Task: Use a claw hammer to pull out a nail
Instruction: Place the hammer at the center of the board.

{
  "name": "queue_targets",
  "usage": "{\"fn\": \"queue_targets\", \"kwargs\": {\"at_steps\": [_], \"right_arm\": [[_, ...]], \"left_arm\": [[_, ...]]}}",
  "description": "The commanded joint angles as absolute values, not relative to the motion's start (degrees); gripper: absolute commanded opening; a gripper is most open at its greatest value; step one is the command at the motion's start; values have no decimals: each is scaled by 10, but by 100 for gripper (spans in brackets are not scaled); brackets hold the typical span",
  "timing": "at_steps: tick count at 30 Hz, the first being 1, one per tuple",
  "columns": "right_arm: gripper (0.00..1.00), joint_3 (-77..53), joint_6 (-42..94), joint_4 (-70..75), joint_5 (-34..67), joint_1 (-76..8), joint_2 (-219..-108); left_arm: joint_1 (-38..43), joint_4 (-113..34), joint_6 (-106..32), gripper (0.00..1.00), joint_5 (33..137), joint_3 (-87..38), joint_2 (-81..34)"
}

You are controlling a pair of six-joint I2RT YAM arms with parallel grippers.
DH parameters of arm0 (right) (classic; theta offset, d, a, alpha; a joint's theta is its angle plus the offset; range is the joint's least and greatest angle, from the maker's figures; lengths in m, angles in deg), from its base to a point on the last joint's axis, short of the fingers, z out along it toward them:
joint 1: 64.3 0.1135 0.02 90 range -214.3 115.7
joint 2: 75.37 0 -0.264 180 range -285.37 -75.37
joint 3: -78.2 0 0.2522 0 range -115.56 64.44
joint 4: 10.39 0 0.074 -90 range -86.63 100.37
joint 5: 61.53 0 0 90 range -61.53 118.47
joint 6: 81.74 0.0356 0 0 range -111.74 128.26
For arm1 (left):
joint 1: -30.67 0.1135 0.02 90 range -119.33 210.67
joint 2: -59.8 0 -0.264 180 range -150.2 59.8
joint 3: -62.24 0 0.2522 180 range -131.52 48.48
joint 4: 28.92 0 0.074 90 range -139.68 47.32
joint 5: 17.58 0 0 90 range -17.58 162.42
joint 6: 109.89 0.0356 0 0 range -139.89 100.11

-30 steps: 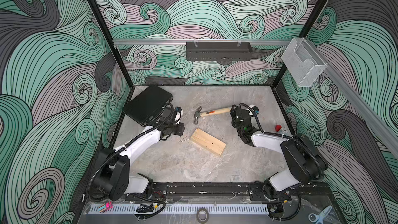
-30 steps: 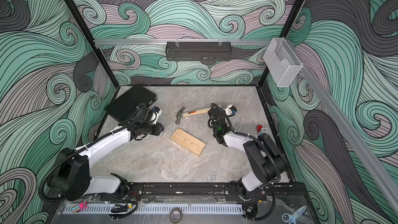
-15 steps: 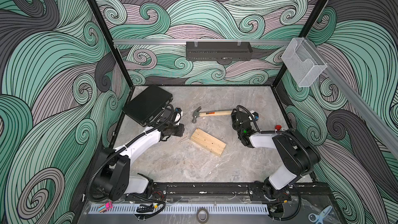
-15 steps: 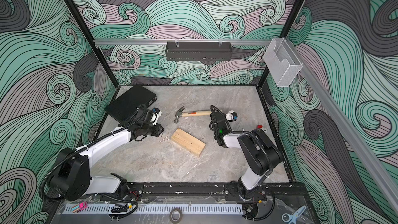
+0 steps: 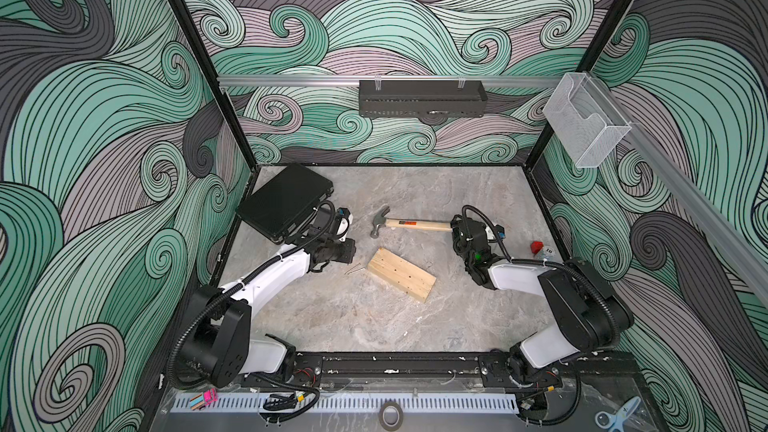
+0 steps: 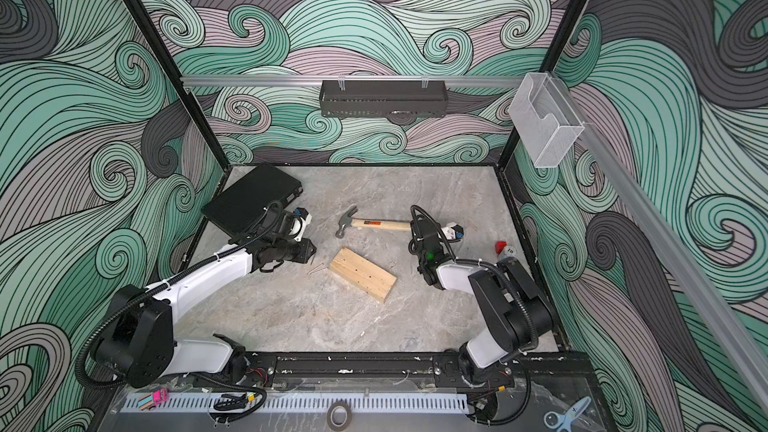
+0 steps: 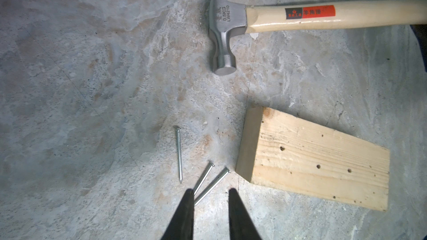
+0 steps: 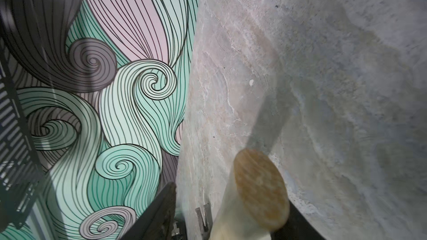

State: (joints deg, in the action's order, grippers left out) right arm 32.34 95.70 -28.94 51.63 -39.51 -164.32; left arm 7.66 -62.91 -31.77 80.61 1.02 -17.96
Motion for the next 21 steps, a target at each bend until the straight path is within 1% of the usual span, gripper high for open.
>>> {"fn": "queue_targets", "kwargs": {"at_steps": [1,3,6,9,11,12,17,18,20,21], "right_arm": [[66,304,971,-180,529,-402,-1618],[68,297,970,-135,532,-402,-1607],[73,291,983,-69,543,-401,-1588],[75,291,988,-32,551,-402,-1574],[79,287,974,-15,552,-402,-1564],[79,280,958,-3,552,-402,-1559],[84,213,779,70,560,-401,-1518],[86,200,741,83,563,-402,-1510],[97,181,653,102,564,-401,-1489],[100,175,609,106,563,-401,-1477]], "left_arm": [[81,-633,-322,26,804,12,-174],[81,-634,-324,26,801,13,-173],[81,-632,-326,26,800,15,-173],[81,-632,-328,26,799,13,-174],[81,-634,-328,26,797,12,-175],[81,-634,-328,26,794,12,-174],[86,-642,-322,28,752,8,-158],[88,-643,-320,29,744,8,-153],[98,-645,-318,31,726,6,-140],[105,-646,-318,32,721,5,-133]]}}
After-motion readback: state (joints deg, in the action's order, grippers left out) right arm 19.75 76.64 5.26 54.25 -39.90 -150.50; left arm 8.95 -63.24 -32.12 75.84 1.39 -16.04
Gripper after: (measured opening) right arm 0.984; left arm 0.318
